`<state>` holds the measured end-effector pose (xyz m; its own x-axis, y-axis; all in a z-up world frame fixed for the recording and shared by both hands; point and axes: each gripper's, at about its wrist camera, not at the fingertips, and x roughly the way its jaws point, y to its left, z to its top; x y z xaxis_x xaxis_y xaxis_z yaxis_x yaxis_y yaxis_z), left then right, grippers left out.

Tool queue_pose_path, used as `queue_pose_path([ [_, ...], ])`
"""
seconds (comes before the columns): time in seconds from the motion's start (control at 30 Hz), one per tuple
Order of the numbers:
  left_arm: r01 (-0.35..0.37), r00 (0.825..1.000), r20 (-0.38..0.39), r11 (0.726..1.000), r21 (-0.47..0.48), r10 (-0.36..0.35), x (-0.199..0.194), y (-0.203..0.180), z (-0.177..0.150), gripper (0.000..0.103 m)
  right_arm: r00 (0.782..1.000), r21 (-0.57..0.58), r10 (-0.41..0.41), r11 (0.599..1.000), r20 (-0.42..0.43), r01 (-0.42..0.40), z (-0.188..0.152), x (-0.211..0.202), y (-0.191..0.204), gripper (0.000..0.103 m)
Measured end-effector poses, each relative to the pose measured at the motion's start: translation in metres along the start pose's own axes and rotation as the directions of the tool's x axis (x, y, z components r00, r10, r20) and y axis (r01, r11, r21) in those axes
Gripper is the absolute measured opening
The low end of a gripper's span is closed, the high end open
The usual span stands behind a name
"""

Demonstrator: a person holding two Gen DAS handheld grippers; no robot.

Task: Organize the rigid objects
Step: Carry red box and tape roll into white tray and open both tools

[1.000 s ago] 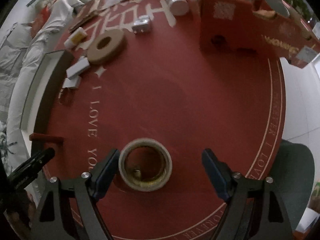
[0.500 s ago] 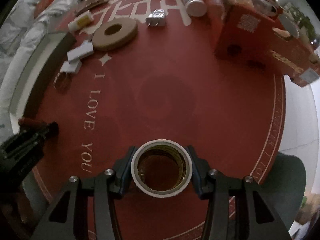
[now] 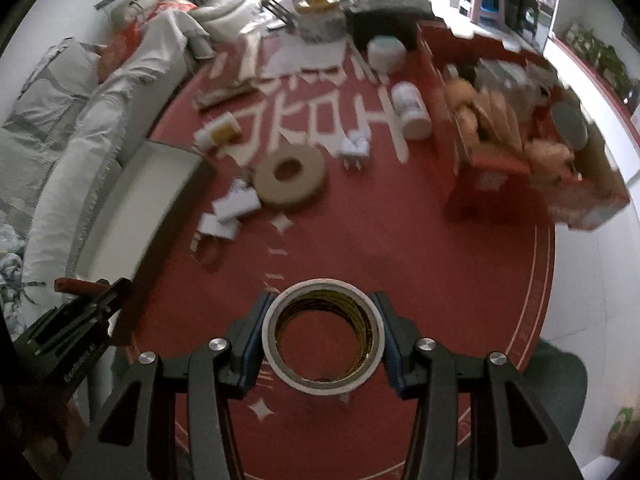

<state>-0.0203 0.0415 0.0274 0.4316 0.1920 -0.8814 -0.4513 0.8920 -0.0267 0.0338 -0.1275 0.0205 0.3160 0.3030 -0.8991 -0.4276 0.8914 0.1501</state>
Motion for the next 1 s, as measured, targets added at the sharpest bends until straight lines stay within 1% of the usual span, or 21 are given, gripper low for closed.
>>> queue_pose_path([
  [0.13,-0.007,1.0,0.013,1.0,-0.024,0.007,-0.014,0.005,0.011,0.037,0.999,-0.025,0.014,1.0,0.034,-0.013,0.021,-0.007,0.019,0.051],
  [0.27,-0.013,0.999,0.034,0.999,-0.052,0.015,-0.03,0.015,0.019,0.037,0.997,-0.048,0.027,0.999,0.078,-0.023,0.033,-0.028,0.042,0.051],
  [0.4,0.006,0.997,0.073,0.995,-0.095,0.001,-0.054,0.029,0.033,0.037,0.991,-0.087,0.076,0.994,0.114,-0.067,0.049,-0.052,0.066,0.051],
  [0.53,-0.013,0.992,0.126,0.991,-0.131,0.029,-0.084,0.041,0.053,0.037,0.977,-0.159,0.134,0.981,0.166,-0.108,0.071,-0.083,0.1,0.051],
  [0.63,-0.014,0.985,0.168,0.987,-0.157,0.041,-0.108,0.055,0.073,0.037,0.961,-0.194,0.196,0.968,0.195,-0.158,0.094,-0.105,0.124,0.051],
  [0.7,-0.027,0.979,0.197,0.984,-0.178,0.062,-0.122,0.066,0.086,0.037,0.948,-0.216,0.234,0.958,0.216,-0.188,0.111,-0.117,0.142,0.051],
  [0.77,-0.054,0.97,0.223,0.977,-0.206,0.101,-0.133,0.078,0.099,0.037,0.939,-0.235,0.256,0.951,0.231,-0.201,0.124,-0.124,0.159,0.051],
  [0.83,-0.089,0.963,0.23,0.97,-0.228,0.143,-0.133,0.091,0.109,0.037,0.932,-0.262,0.274,0.942,0.235,-0.211,0.136,-0.124,0.176,0.051],
  [0.9,-0.117,0.96,0.219,0.961,-0.249,0.174,-0.125,0.104,0.114,0.037,0.932,-0.28,0.286,0.935,0.224,-0.219,0.146,-0.115,0.193,0.051],
  [1.0,-0.157,0.965,0.162,0.951,-0.265,0.205,-0.092,0.121,0.116,0.037,0.943,-0.282,0.283,0.932,0.178,-0.226,0.15,-0.084,0.212,0.051],
])
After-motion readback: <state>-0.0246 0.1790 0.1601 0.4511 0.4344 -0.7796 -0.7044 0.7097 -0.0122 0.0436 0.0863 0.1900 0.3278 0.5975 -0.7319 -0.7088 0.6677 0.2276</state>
